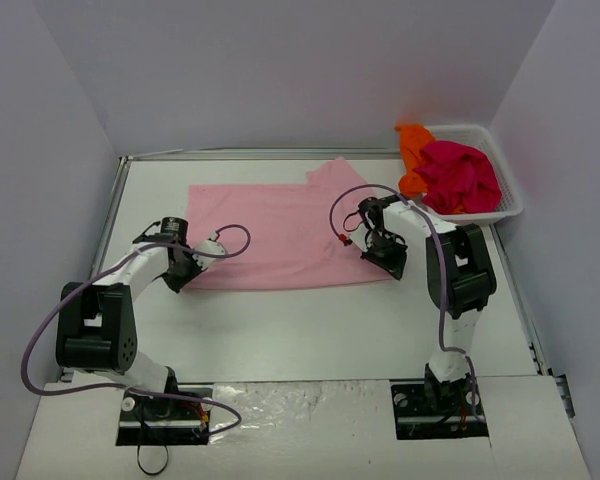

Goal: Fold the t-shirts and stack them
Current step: Fold the flattened tshirt in 1/3 of the way

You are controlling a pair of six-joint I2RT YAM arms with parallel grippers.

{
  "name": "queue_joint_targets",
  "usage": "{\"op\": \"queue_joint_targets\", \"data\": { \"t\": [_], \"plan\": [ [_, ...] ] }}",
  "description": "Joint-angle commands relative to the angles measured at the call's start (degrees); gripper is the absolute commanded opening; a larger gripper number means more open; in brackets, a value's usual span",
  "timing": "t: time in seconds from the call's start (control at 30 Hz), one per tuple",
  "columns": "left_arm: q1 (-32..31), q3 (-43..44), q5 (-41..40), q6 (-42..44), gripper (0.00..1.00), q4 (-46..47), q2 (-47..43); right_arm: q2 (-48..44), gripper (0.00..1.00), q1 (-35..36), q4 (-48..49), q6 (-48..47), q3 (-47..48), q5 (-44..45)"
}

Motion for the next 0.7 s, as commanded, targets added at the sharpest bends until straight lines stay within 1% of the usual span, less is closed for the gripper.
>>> {"op": "queue_joint_targets", "data": {
  "t": [0.0, 0.33, 0.67],
  "plan": [
    [-0.45, -1.07, -0.37, 1.32, 0.02, -3.46, -3.28, -5.21, 0.0, 0.77, -5.85, -0.22, -1.51, 1.11],
    [-1.33, -1.69, -0.11, 2.11, 0.02, -8.02, -7.76, -9.78, 0.0, 1.73, -10.25, -1.01, -5.11, -0.82],
    [-3.08, -1.86, 1.3, 3.17, 0.02, -12.86, -9.35, -12.95, 0.0, 2.79, -12.01, -1.19, -8.55, -1.26]
  ]
}}
